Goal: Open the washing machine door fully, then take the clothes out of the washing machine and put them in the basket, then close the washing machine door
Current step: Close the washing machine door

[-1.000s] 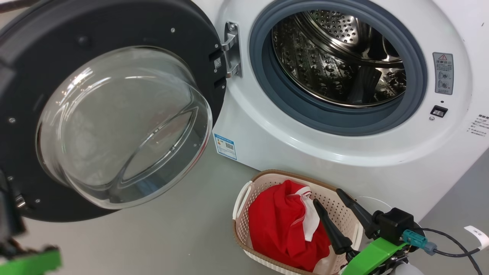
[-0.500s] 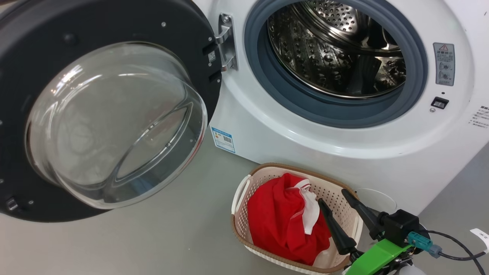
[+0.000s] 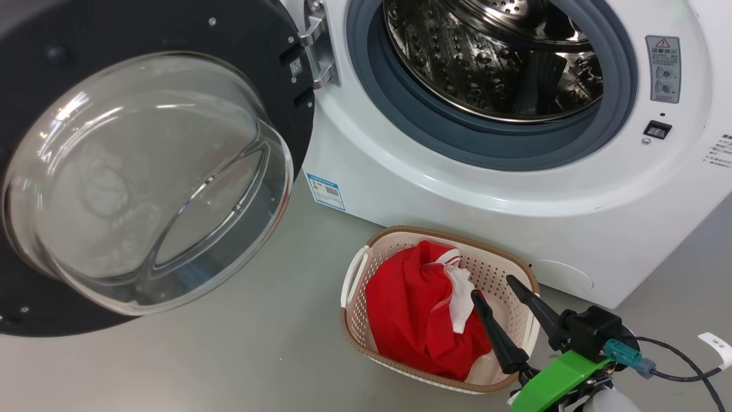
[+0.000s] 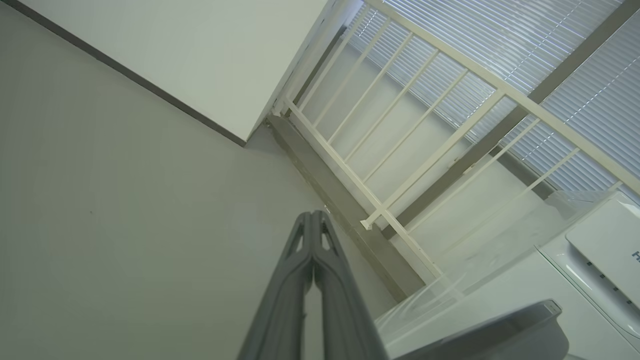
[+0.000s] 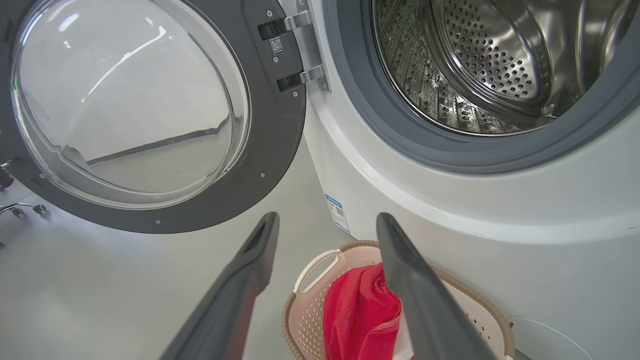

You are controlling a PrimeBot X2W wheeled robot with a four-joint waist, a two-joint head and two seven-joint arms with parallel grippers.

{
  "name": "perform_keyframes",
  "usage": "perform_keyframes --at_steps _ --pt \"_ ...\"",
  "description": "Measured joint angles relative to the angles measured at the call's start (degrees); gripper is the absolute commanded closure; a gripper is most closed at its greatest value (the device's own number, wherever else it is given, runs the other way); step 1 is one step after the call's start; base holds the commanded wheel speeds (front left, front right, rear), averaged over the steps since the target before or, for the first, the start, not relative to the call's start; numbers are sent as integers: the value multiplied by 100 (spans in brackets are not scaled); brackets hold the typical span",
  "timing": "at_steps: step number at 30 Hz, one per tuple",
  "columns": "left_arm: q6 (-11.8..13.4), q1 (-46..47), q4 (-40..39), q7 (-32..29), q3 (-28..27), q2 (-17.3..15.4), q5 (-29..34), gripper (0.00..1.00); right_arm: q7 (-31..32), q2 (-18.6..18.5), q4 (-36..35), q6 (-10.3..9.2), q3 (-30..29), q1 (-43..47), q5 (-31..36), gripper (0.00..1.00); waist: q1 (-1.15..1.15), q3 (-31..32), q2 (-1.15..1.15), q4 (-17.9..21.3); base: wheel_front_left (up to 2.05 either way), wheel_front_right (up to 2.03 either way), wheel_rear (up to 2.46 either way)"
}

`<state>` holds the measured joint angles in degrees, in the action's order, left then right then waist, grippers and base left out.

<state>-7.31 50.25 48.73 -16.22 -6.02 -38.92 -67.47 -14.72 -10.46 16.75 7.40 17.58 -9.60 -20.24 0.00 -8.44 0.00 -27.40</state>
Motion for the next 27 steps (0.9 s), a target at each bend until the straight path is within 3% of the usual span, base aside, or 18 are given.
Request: perform_keyframes --at_steps 5,10,20,27 --pt "0 388 691 -1366 82 -97 -490 100 0 2 31 0 35 -10 4 0 0 -41 0 20 0 0 0" --pt "0 430 704 -2417 242 -172 -797 100 0 3 42 0 49 -10 5 0 0 -26 0 28 0 0 0" --pt "0 -24 73 -3674 374 -245 -1405 100 0 7 55 0 73 -10 5 0 0 13 0 -30 0 0 0" --pt "0 -444 -568 -4170 417 -335 -1672 100 0 16 55 0 79 -9 4 0 0 73 0 -30 0 0 0"
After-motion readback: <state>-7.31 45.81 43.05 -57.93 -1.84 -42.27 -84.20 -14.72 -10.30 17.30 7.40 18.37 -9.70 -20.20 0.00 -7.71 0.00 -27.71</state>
